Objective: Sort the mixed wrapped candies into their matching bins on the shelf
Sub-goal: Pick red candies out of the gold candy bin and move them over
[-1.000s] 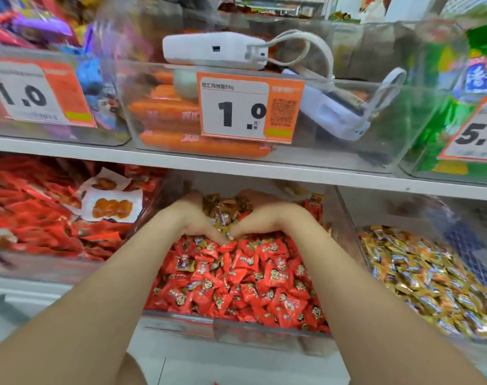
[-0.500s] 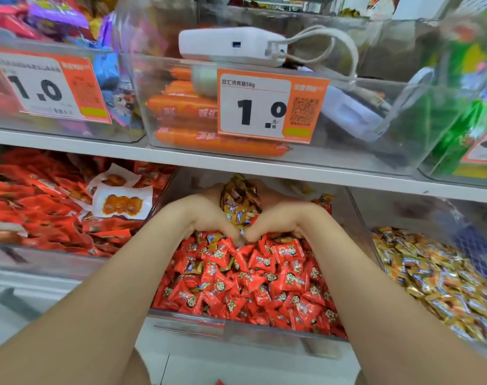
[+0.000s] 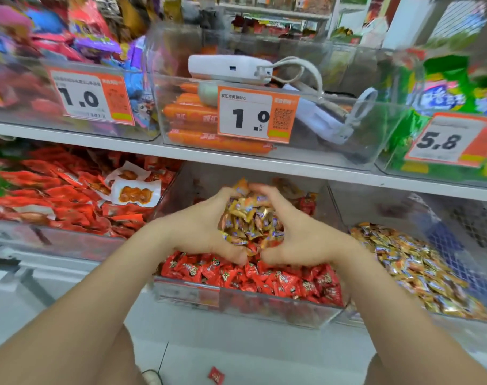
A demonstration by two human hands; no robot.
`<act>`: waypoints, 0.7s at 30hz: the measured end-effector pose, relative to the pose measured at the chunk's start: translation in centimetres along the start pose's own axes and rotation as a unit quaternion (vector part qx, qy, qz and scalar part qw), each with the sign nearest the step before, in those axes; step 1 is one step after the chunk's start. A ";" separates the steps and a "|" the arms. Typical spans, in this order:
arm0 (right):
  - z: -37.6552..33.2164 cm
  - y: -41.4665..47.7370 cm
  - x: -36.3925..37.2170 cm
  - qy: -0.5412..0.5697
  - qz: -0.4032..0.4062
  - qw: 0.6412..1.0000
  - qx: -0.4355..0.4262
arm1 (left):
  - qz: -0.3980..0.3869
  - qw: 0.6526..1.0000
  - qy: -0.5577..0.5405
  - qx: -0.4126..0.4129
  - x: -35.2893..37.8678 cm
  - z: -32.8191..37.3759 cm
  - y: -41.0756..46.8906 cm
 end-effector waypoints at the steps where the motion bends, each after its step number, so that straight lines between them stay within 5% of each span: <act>1: 0.0 -0.8 0.6 -0.026 0.002 1.000 -0.002 | -0.016 1.000 0.023 0.008 0.2 0.0 -0.6; 8: 2.7 -2.9 3.0 -0.264 -0.064 0.962 0.014 | -0.124 0.978 0.170 0.006 2.1 -0.4 -2.7; 16: 2.4 -0.4 5.0 -0.431 -0.096 0.895 0.062 | -0.176 0.911 0.371 -0.047 4.4 0.0 0.3; 21: 3.7 2.3 5.9 -0.484 -0.020 0.874 0.042 | -0.104 0.920 0.371 -0.069 4.6 -1.2 1.6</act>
Point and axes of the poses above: each hand's wrist, its own y-axis towards the middle knuckle, its own x-axis out of the palm, z = x × y, the point moved 4 cm from there along y, towards the middle knuckle, and after that the axes turned 11 degrees about y, right-handed, at the moved point
